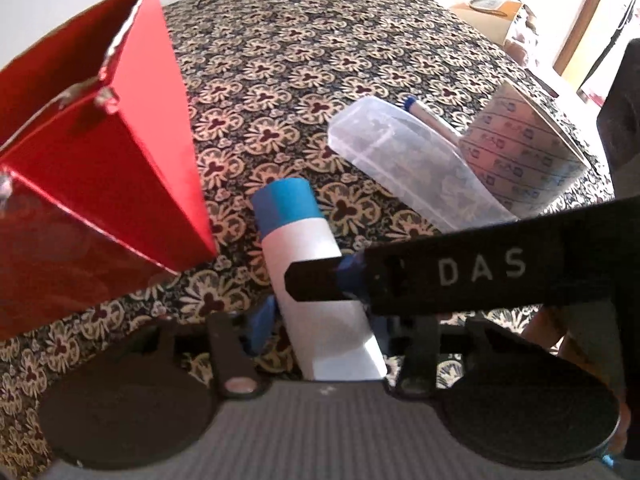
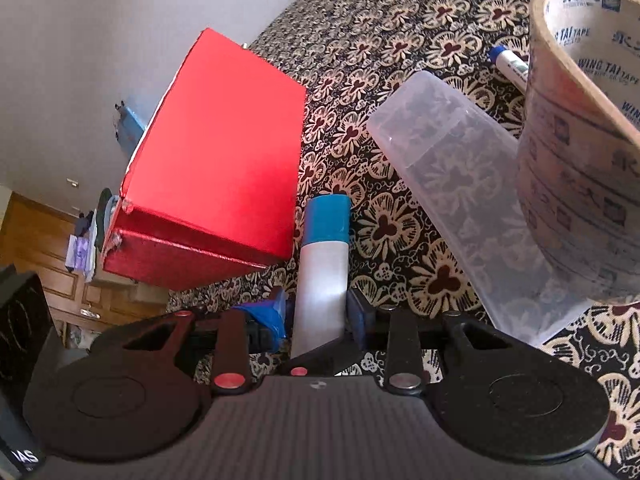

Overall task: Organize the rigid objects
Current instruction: 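Grasp the white bottle with blue cap with the right gripper, then lift the white bottle and carry it into the red box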

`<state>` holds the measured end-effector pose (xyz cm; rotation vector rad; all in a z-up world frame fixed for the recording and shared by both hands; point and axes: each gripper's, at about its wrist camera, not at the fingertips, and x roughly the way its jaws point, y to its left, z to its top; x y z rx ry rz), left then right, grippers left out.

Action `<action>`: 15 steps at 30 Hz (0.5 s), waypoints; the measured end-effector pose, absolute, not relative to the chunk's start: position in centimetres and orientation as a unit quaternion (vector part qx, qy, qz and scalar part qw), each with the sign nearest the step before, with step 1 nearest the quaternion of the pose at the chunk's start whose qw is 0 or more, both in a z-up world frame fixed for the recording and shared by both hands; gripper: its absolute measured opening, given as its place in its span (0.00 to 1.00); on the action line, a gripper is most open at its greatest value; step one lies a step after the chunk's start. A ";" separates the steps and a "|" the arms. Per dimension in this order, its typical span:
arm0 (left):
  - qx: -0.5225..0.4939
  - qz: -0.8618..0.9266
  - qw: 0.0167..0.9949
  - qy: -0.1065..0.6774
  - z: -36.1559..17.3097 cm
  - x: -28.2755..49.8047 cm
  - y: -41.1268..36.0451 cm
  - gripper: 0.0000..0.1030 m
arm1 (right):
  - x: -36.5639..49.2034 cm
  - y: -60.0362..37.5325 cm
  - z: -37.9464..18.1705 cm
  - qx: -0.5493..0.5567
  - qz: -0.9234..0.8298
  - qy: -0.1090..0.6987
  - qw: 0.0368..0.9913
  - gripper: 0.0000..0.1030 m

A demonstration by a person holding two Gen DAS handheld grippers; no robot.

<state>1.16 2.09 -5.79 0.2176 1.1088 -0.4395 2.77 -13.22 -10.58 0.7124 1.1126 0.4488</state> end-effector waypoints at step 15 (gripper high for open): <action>0.110 -0.254 0.831 0.483 -3.3 -0.3 3.1 0.43 | 0.5 -14.2 -8.5 0.345 0.207 0.475 0.783 0.13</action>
